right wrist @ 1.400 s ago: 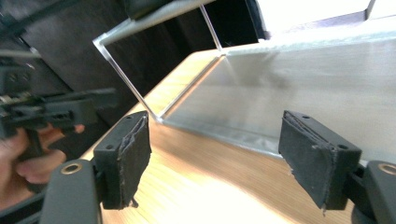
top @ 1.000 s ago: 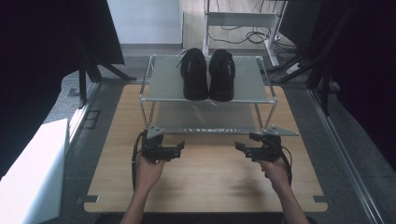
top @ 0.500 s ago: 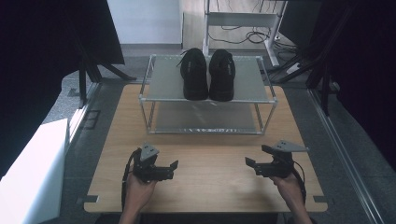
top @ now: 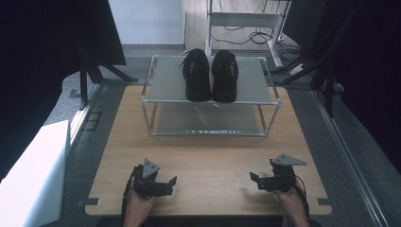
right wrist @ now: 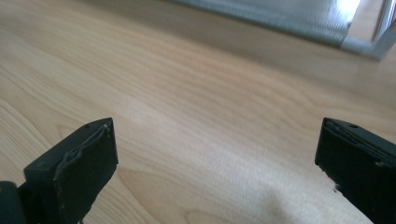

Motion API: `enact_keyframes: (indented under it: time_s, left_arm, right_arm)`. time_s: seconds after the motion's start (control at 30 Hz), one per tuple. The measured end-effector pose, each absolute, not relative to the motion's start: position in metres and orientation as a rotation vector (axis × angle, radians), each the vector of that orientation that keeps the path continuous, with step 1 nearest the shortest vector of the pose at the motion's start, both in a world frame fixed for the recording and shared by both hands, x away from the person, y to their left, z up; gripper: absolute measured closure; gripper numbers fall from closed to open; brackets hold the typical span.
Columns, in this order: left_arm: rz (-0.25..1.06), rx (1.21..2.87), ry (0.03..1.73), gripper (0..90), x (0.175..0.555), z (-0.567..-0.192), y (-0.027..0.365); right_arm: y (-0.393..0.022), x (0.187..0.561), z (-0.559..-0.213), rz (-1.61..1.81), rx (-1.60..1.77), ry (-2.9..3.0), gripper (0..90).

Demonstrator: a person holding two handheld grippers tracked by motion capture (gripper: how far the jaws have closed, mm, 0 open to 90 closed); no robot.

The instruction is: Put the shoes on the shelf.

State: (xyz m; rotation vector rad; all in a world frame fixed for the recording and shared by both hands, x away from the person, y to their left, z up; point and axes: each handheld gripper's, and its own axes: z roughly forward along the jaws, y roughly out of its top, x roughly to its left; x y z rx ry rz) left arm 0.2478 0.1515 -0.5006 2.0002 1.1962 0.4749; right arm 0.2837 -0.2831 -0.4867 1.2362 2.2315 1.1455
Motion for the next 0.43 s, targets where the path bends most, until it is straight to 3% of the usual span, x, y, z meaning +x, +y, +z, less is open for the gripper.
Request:
enact_keyframes:
  time_s: [0.43]
  left_arm:
    - [0.521,2.142,1.194,0.0,0.250,-0.508,0.138]
  right_arm:
    - [-0.274,0.285,-0.509,0.975,1.169,2.363,0.0]
